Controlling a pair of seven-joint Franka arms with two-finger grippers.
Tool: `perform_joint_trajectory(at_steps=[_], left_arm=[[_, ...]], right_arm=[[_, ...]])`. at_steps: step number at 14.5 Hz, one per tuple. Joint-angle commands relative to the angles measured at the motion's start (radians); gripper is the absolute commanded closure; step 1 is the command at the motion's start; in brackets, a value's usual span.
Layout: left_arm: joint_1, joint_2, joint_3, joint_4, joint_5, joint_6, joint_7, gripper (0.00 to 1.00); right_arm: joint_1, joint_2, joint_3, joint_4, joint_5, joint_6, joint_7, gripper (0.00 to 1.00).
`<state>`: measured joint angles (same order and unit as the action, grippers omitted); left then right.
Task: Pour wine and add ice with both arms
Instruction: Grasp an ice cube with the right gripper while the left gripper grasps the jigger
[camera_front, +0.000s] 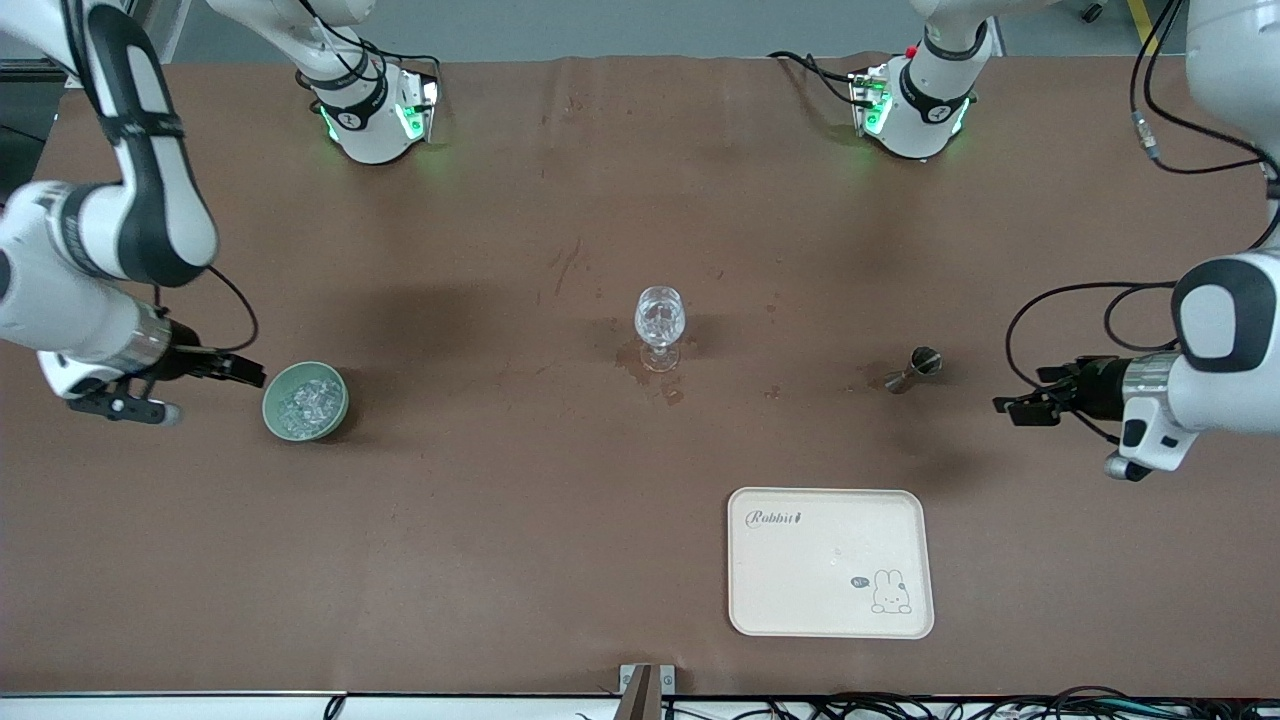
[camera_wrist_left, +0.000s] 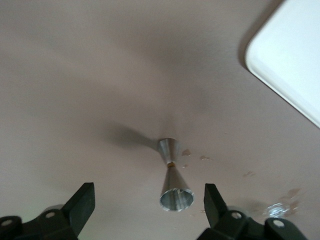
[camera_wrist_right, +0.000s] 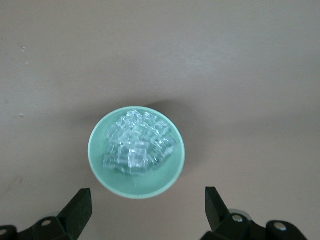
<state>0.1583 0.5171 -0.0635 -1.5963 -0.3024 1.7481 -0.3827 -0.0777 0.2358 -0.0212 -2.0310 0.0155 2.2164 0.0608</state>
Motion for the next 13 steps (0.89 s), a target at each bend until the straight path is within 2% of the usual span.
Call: perform_joint_trajectory(at_steps=[1, 3, 7, 10, 13], left_arm=[[0.04, 0.079, -0.005, 0.026, -0.102, -0.012, -0.067, 0.05], [0.056, 0.125, -0.005, 0.025, -0.17, -0.012, -0.091, 0.06], [0.052, 0.162, -0.005, -0.03, -0.293, -0.018, -0.143, 0.09], [0.052, 0.187, -0.007, -0.051, -0.343, -0.035, -0.244, 0.13], [0.05, 0.207, -0.007, -0.06, -0.351, -0.044, -0.265, 0.15]], right_arm=[[0.004, 0.026, 0.001, -0.084, 0.003, 0.148, -0.009, 0.0], [0.009, 0.049, 0.001, -0.094, 0.003, 0.189, -0.01, 0.0], [0.029, 0.076, 0.003, -0.124, 0.003, 0.245, -0.009, 0.22], [0.03, 0.103, 0.004, -0.132, 0.003, 0.287, -0.01, 0.27], [0.042, 0.115, 0.003, -0.136, 0.0, 0.307, -0.013, 0.33]])
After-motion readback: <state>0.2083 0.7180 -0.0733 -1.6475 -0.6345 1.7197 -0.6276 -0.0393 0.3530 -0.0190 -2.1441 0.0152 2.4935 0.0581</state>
